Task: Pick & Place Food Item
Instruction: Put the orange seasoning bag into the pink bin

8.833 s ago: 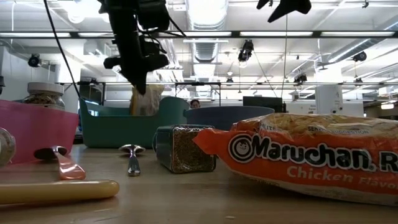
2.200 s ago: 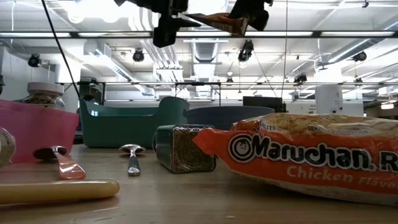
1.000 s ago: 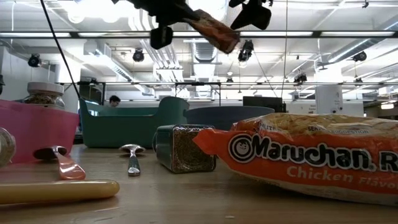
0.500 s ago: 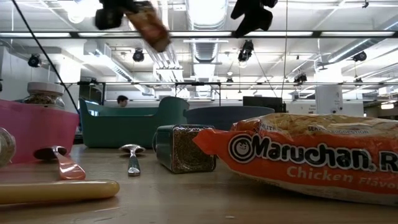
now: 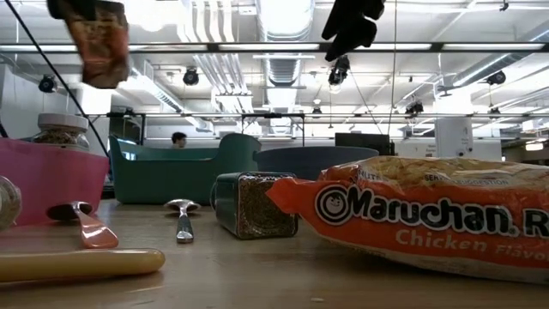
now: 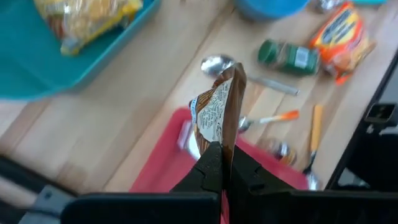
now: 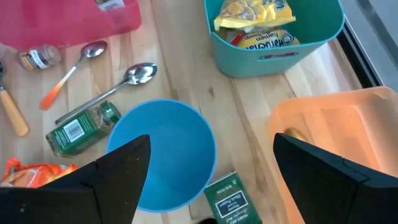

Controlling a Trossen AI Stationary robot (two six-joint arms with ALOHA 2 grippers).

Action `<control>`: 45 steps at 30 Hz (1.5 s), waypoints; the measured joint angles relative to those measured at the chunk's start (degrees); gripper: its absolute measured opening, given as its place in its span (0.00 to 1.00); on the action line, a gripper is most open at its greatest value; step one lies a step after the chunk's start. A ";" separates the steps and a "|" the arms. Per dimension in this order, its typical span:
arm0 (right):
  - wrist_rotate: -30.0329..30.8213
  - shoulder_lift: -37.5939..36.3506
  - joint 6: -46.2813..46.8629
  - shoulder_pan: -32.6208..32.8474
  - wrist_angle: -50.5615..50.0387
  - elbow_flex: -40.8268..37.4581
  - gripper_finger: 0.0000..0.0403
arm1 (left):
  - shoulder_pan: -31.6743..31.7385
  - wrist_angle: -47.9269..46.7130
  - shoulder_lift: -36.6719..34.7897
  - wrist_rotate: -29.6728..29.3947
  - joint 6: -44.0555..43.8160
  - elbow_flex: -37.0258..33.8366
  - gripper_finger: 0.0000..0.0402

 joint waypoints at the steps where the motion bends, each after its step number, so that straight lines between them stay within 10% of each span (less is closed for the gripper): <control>1: 0.00 0.00 0.00 -0.06 -0.38 -0.01 0.84 | -0.65 -1.02 0.00 -0.04 -0.41 0.00 0.00; 19: -0.04 0.00 1.38 -0.14 -2.17 -0.07 0.84 | -3.03 -7.79 -2.98 -4.34 -12.54 -0.46 0.00; 45: -0.15 0.00 1.49 -0.14 -2.15 -0.07 0.84 | -8.40 1.71 -4.11 1.42 -22.14 -18.83 0.00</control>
